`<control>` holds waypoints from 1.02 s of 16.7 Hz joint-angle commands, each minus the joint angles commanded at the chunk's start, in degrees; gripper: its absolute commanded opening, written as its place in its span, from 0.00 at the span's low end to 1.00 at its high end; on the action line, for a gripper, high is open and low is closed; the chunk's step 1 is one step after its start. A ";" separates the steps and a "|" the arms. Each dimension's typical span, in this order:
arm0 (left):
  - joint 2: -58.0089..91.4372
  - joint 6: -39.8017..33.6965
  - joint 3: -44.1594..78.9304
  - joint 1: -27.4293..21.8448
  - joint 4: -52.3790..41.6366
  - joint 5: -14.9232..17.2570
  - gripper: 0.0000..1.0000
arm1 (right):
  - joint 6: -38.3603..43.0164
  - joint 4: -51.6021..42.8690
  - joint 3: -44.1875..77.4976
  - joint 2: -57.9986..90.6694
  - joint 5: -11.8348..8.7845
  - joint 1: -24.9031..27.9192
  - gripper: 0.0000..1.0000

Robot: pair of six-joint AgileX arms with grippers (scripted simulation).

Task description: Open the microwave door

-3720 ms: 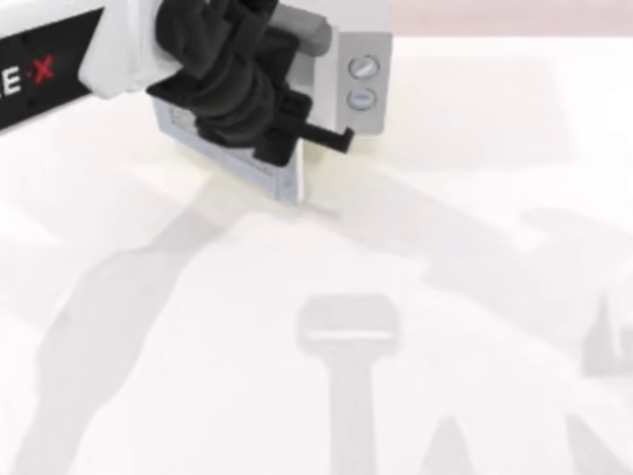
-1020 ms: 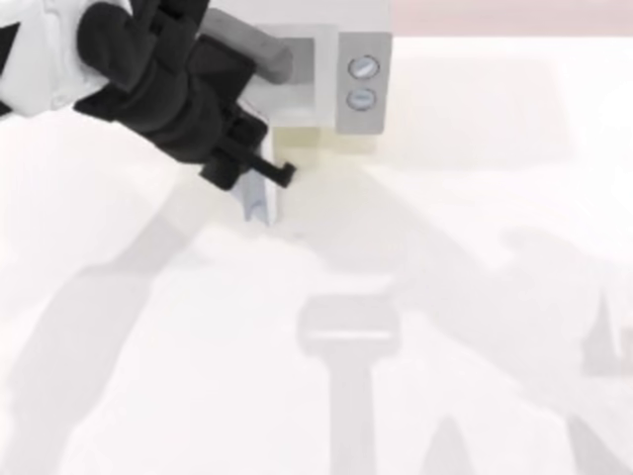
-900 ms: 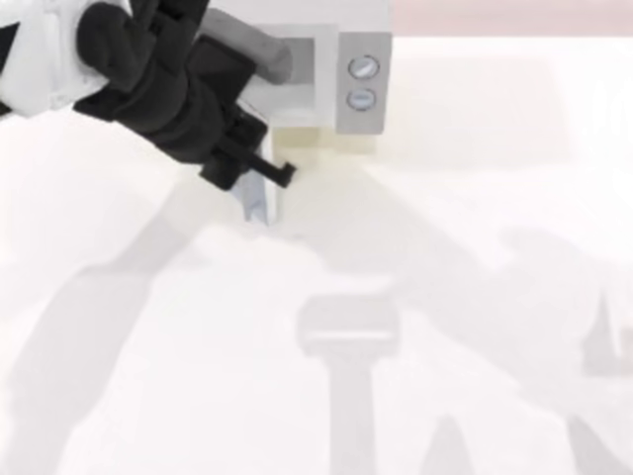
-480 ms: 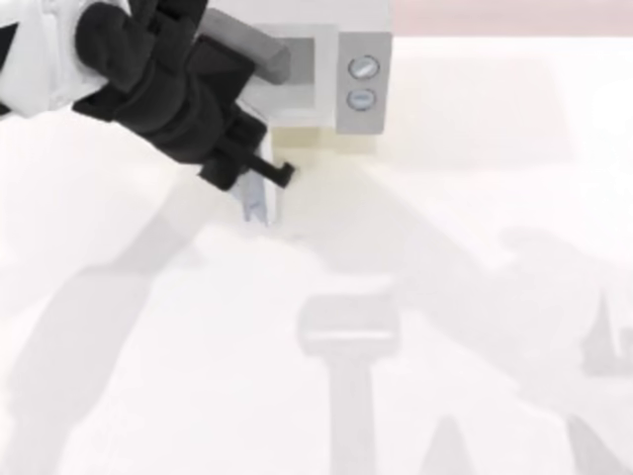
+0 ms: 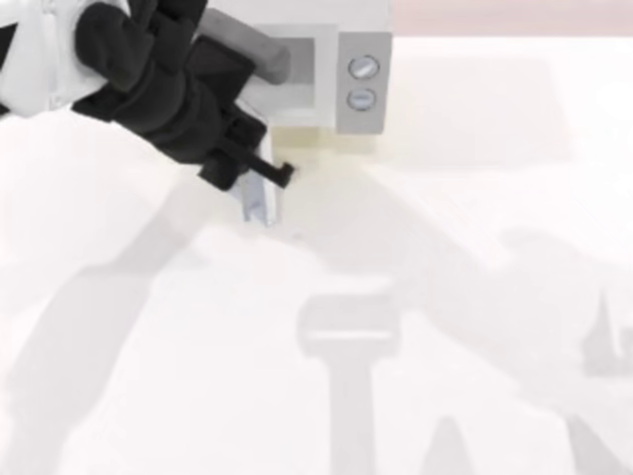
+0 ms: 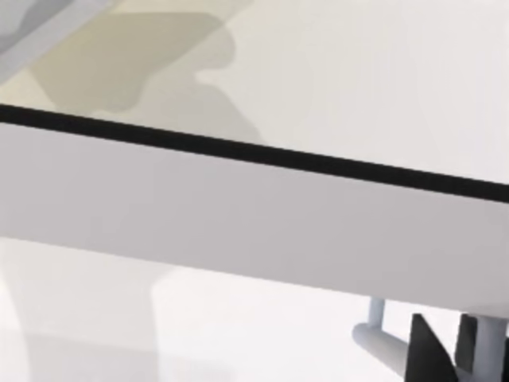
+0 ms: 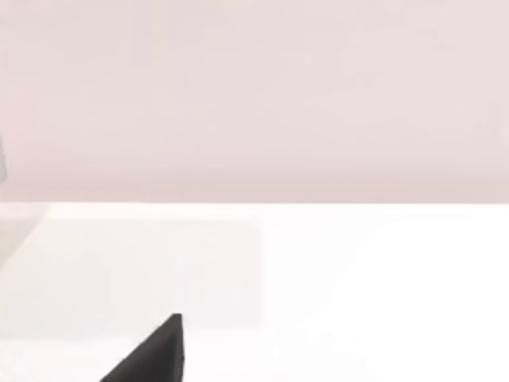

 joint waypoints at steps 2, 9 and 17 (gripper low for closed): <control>0.00 0.00 0.00 0.00 0.00 0.00 0.00 | 0.00 0.00 0.00 0.00 0.00 0.00 1.00; -1.05 4.44 -1.40 1.61 -0.83 2.60 0.00 | 0.00 0.00 0.00 0.00 0.00 0.00 1.00; -2.47 9.40 -2.61 3.71 -1.48 5.11 0.00 | 0.00 0.00 0.00 0.00 0.00 0.00 1.00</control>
